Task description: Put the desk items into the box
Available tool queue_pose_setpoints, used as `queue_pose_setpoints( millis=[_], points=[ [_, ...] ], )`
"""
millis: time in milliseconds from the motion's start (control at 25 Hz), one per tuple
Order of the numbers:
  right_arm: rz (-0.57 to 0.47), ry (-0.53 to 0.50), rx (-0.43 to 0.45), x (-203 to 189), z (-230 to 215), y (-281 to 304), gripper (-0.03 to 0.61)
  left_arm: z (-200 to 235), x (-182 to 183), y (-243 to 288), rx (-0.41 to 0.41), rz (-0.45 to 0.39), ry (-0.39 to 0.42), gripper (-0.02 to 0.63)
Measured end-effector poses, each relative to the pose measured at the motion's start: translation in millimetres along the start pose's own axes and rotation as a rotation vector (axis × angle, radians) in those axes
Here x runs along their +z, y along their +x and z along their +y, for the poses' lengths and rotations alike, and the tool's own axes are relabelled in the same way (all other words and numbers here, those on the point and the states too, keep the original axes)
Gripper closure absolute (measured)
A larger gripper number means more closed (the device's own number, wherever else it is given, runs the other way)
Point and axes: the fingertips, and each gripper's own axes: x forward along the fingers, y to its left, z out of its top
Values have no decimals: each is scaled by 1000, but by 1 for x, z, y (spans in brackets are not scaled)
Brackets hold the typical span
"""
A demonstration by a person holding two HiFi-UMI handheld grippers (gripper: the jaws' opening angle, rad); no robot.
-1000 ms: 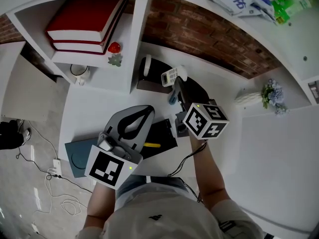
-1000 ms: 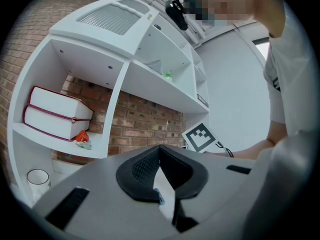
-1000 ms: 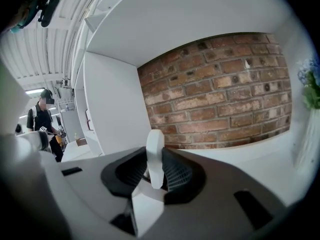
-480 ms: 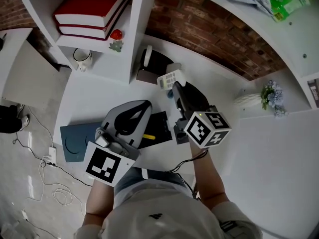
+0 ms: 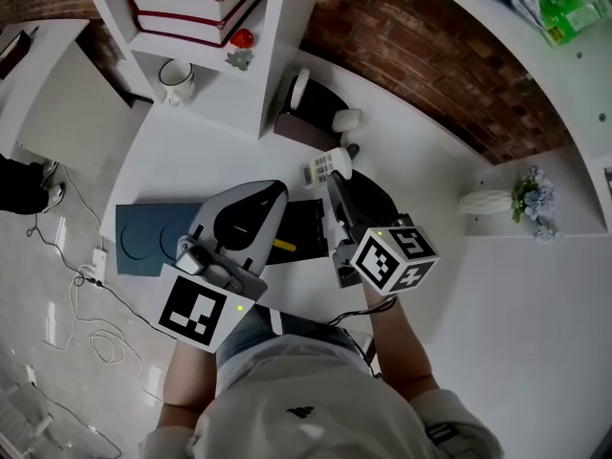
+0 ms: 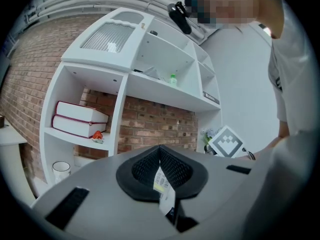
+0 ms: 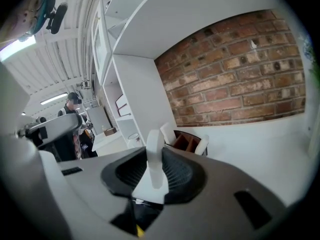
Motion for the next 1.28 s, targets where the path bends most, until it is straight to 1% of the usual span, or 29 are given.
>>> queue_pose_setpoints(
  millis=[200, 400, 800, 1000, 1280],
  points=[
    [29, 4, 41, -12, 5, -3, 476, -1, 0, -6, 51, -4, 1, 601],
    [63, 12, 82, -26, 12, -3, 476, -1, -2, -10, 85, -1, 5, 601],
    [167, 24, 159, -69, 38, 2, 476, 7, -4, -21, 143, -2, -1, 601],
    [211, 9, 172, -89, 45, 5, 476, 11, -7, -27, 160, -4, -4, 601],
    [261, -9, 166, -111, 50, 11, 476, 17, -8, -37, 178, -4, -10, 600]
  ],
)
